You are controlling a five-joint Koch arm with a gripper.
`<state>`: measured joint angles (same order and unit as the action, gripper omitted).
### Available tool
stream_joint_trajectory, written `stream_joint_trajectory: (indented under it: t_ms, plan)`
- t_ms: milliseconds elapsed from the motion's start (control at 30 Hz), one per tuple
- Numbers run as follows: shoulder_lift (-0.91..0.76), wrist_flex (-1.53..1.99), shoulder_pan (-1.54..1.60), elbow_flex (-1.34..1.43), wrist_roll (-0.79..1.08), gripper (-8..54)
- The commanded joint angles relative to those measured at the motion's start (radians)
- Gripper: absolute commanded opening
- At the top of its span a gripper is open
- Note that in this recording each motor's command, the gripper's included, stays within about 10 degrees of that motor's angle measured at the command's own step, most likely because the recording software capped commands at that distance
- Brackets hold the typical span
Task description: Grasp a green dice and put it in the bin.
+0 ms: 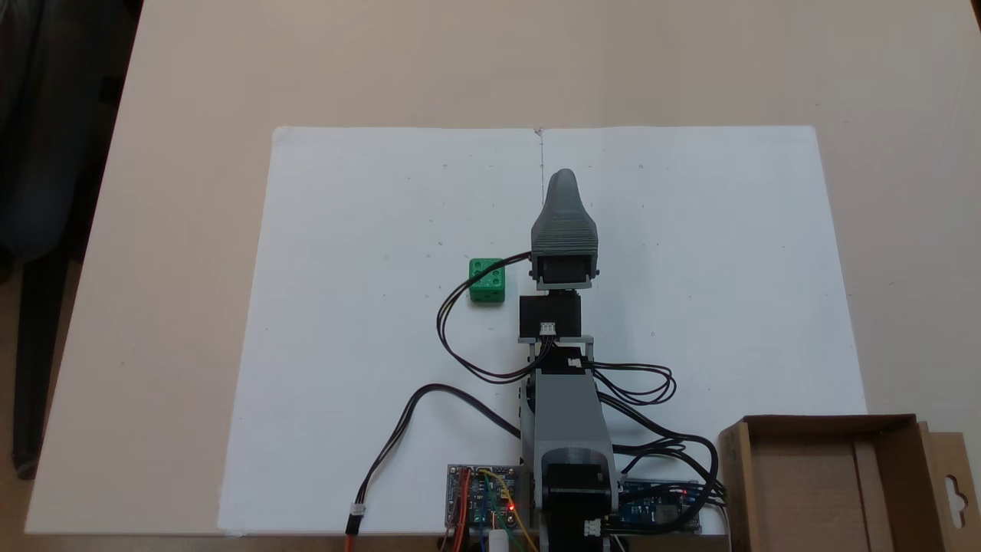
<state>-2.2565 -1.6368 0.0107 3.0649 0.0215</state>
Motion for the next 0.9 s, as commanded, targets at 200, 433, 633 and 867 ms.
stream_joint_trajectory:
  t_ms: [200,433,633,867]
  plan:
    - [-0.110,0.038,-0.044,0.066,0.026,45.3]
    - [-0.110,0.038,-0.044,0.066,0.026,45.3]
    - [-0.110,0.038,-0.044,0.066,0.026,45.3]
    - [-0.110,0.164,-0.064,0.066,0.026,45.3]
